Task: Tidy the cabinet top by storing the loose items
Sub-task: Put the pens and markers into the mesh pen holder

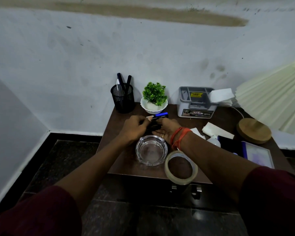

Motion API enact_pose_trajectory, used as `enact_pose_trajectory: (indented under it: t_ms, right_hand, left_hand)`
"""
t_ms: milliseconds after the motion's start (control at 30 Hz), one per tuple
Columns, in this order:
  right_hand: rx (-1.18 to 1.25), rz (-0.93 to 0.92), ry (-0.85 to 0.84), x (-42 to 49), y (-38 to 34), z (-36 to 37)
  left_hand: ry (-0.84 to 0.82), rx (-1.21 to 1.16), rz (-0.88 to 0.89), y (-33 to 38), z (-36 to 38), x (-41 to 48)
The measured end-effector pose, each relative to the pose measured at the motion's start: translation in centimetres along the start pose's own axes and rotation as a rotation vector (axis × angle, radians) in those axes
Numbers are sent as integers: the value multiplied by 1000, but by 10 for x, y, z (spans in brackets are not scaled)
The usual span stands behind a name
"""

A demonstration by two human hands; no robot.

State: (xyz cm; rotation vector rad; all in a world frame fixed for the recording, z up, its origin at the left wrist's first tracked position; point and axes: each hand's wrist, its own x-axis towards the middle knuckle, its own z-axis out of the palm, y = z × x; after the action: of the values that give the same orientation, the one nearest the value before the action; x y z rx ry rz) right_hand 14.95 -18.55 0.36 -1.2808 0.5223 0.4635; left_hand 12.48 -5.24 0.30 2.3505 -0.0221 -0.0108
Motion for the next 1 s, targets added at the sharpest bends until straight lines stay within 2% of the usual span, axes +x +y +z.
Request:
enact_pose_trajectory:
  t_ms: [167,333,1000]
  right_hand:
    - [48,-12,7,5,3,0]
    - [37,-10,17,9,4,1]
    - [18,-85,-16,-13,-7,22]
  left_hand:
    - [-34,66,41,-6,-1,-1]
    - [-37,36,41,-7,-2,-3]
    - [102,-153,45,-9,-18,-14]
